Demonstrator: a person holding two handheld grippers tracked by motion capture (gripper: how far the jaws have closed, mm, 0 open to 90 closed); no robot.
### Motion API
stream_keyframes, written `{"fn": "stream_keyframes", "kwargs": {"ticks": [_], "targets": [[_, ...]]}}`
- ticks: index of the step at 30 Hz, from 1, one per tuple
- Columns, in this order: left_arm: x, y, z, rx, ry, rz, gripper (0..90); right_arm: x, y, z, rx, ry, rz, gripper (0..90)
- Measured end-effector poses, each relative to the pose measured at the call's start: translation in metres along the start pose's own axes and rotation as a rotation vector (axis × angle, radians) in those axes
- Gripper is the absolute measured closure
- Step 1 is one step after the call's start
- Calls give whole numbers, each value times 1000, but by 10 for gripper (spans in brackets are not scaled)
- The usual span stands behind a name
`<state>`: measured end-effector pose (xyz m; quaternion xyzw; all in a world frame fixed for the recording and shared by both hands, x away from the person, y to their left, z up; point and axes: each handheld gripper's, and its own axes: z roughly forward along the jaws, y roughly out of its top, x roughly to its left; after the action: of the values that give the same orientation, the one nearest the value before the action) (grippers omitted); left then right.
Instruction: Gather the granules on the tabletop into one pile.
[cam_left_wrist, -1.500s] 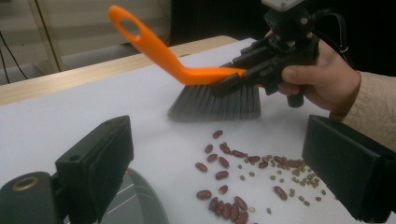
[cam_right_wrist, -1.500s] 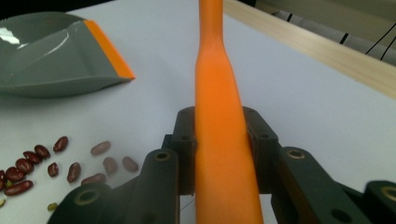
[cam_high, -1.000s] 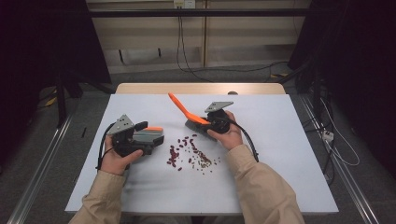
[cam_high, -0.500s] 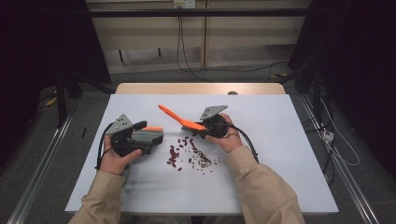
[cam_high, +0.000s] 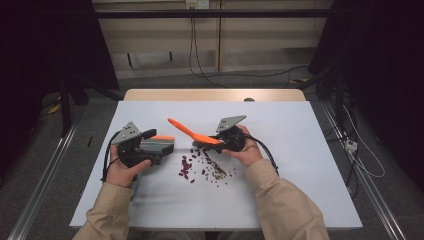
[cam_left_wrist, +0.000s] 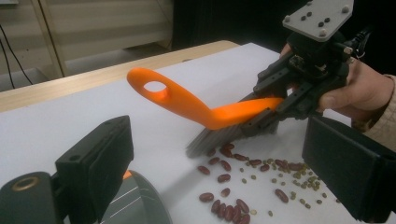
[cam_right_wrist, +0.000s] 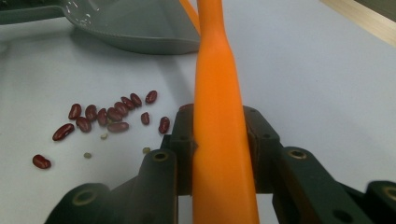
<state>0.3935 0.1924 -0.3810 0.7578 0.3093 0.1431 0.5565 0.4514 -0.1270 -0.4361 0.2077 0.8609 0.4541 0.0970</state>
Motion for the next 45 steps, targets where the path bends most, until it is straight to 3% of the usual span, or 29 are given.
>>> {"fn": "stream_keyframes", "kwargs": {"ticks": [8,12,25,28,41,45], "targets": [[2,1,-3,-14,-14,-12,72,13,1,-1,17,25,-32,696],[2,1,-5,-23,-32,-15,63,17,-1,-5,15,41,-23,696],[4,3,-11,-32,-32,-10,58,37,-2,-10,31,78,-51,698],[4,3,-12,-31,-31,-9,58,42,-3,-11,31,73,-68,698],[3,1,-11,-16,-30,-3,58,46,-3,-16,23,69,-60,704],[3,1,-10,-10,-31,1,58,45,-3,-16,21,47,-68,707]]}}
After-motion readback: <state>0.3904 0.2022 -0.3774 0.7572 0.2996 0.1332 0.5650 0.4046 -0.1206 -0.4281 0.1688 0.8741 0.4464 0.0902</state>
